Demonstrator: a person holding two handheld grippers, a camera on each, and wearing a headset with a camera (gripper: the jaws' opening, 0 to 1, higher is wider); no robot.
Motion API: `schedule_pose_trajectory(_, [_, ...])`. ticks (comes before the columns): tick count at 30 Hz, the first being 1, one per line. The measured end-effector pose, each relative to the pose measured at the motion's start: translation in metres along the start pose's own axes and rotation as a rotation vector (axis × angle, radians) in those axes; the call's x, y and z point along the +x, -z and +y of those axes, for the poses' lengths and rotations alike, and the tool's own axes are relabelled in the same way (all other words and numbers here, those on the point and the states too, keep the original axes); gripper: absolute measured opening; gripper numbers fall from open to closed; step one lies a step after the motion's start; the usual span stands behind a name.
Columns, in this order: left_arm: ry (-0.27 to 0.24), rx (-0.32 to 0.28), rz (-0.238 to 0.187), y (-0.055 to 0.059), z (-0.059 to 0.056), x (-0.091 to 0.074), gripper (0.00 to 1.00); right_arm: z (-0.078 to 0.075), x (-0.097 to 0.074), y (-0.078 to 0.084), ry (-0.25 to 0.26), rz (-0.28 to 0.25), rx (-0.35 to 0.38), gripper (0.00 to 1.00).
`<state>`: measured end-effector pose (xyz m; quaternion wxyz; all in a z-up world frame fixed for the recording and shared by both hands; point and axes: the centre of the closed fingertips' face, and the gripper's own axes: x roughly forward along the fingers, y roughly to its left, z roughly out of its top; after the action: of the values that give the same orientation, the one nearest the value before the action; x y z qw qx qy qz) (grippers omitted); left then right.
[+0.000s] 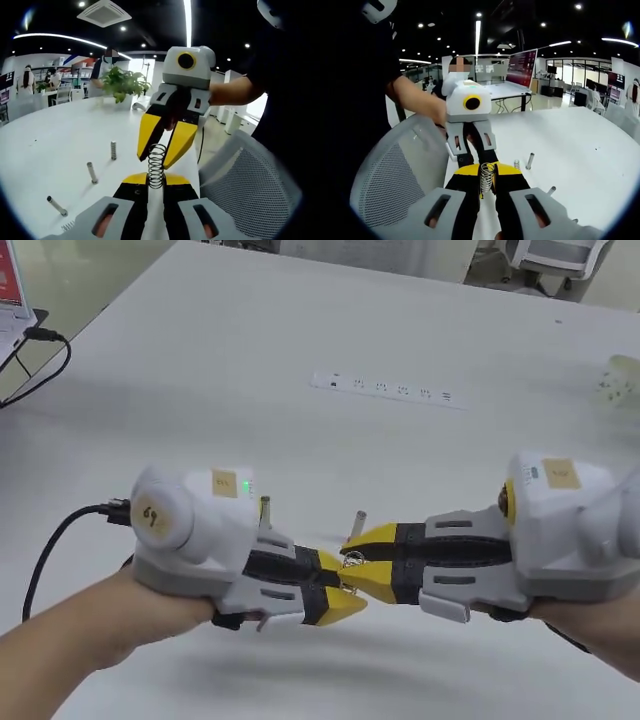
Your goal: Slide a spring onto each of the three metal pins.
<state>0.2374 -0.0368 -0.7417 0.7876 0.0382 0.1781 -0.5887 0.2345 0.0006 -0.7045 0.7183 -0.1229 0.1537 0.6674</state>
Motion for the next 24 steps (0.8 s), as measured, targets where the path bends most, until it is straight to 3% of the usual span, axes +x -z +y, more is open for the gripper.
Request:
schedule_pose_trajectory(6, [-0.015, -0.048, -0.024, -0.004, 0.005, -0.001, 0.04, -0.003, 0.000, -0.004, 0.012, -0.005, -0.010, 0.07])
schedule_pose_trajectory(12, [-0.043, -0.037, -0.005, 0.001, 0.009, -0.002, 0.16, -0.007, 0.000, -0.006, 0.029, -0.007, -0.016, 0.08])
schedule_pose_trajectory(17, [-0.086, -0.037, 0.001, 0.004, 0.017, -0.008, 0.32, -0.011, -0.001, -0.005, 0.045, -0.001, -0.021, 0.08])
schedule_pose_trajectory(24, [-0.132, -0.047, 0.014, 0.012, 0.024, -0.020, 0.42, -0.015, -0.001, -0.003, 0.062, 0.008, -0.021, 0.08])
